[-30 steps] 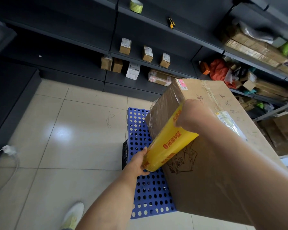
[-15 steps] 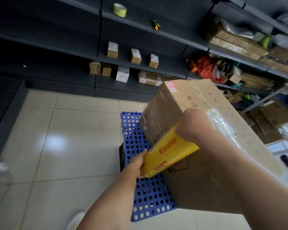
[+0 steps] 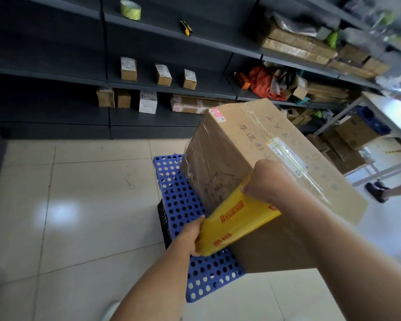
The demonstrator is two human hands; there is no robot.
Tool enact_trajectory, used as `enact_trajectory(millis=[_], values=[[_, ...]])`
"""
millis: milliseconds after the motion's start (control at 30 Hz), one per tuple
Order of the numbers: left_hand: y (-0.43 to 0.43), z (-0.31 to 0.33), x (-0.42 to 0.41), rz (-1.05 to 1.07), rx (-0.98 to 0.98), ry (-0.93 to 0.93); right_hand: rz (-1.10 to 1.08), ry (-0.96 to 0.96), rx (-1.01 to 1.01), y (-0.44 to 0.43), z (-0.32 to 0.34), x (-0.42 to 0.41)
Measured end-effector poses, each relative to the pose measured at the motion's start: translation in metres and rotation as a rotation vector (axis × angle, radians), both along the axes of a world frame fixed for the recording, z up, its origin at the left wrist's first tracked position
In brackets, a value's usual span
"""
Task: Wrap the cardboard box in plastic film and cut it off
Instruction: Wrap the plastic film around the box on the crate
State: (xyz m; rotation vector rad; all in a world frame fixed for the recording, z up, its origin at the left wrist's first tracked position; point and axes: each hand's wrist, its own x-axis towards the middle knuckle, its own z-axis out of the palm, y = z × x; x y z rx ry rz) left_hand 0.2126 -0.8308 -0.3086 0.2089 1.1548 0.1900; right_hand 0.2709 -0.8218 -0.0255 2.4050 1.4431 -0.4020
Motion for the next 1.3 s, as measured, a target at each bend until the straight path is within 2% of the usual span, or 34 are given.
enact_trajectory(millis=[233,500,633,800,1100,1300], values=[[-0.013,0.000,-0.003,-0.061,0.010,0.014,-0.062,-0.014,-0.020,-0.014,-0.004,-0.002],[-0.007,0.003,0.001,-0.198,0.029,0.034,-0.179,-0.031,0.118,-0.018,0.002,-0.001],[-0.010,0.001,0.003,-0.227,-0.019,0.011,-0.117,-0.043,-0.016,-0.026,0.008,-0.004],[-0.014,0.004,0.002,-0.237,0.001,0.048,-0.090,-0.097,0.036,-0.033,0.007,-0.007],[-0.040,0.009,-0.005,-0.116,0.002,-0.035,-0.103,-0.045,0.125,-0.048,0.014,0.000],[-0.065,0.021,-0.002,-0.057,-0.005,-0.060,-0.009,-0.041,0.117,-0.062,0.016,0.009]])
